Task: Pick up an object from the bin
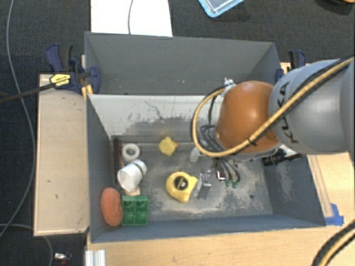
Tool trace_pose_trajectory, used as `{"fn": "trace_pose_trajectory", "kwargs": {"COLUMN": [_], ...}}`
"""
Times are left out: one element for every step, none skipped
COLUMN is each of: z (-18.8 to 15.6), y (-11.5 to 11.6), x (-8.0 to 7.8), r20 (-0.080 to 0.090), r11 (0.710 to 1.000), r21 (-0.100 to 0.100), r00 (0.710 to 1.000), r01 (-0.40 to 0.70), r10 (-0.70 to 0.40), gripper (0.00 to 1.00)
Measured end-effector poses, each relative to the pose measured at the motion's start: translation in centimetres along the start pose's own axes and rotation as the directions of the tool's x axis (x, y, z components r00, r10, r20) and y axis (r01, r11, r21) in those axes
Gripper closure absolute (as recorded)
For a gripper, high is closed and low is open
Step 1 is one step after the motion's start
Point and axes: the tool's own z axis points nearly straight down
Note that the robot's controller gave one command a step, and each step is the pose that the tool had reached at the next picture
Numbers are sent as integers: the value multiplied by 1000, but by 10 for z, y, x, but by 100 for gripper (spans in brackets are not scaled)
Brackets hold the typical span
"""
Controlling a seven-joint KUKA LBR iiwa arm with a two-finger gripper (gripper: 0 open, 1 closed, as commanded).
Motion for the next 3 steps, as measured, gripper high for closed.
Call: {"fn": "trace_pose_trajectory", "kwargs": {"z": [19,57,73], "y": [24,29,36], "x": [10,28,26], "r20": [1,0,9], "r11": [996,1000,994], "r21": [3,2,-2], "r00": [996,1000,994], "r01": [-90,-28,-110], "r10": [90,28,110], "gripper": [0,0,0]}}
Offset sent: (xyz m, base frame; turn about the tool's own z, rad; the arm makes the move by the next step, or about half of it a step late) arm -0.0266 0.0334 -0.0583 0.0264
